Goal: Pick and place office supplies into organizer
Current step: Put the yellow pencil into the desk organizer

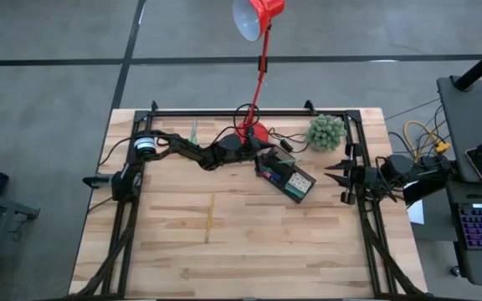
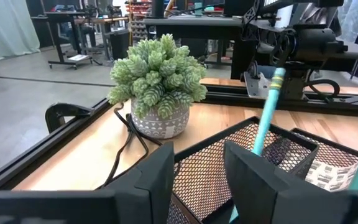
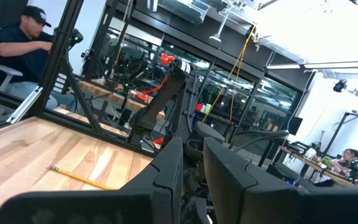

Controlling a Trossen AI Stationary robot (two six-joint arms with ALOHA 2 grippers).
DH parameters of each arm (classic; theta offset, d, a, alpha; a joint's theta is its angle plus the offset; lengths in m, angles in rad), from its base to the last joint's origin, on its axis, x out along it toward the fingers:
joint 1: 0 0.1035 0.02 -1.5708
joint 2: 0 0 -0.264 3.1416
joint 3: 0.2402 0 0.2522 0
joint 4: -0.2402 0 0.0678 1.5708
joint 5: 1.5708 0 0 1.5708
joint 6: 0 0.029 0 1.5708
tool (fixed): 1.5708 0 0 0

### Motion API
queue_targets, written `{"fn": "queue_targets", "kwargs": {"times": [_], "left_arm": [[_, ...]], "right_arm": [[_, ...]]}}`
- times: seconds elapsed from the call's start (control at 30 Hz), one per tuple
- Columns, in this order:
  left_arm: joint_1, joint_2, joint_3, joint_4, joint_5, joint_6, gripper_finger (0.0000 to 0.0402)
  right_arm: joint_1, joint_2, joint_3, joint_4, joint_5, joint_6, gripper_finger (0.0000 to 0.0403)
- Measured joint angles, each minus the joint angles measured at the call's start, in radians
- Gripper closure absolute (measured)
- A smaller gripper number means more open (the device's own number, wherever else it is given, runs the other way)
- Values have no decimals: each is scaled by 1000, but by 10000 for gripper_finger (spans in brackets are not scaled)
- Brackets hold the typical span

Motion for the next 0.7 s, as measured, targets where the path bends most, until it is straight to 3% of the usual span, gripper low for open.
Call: {"fn": "queue_targets", "kwargs": {"times": [0.5, 0.7], "left_arm": [[0, -2, 1, 16, 4, 0, 273], [-13, -29, 5, 15, 111, -2, 273]], "right_arm": [[0, 0, 0, 0, 0, -5, 346], [0, 0, 0, 0, 0, -8, 346]]}}
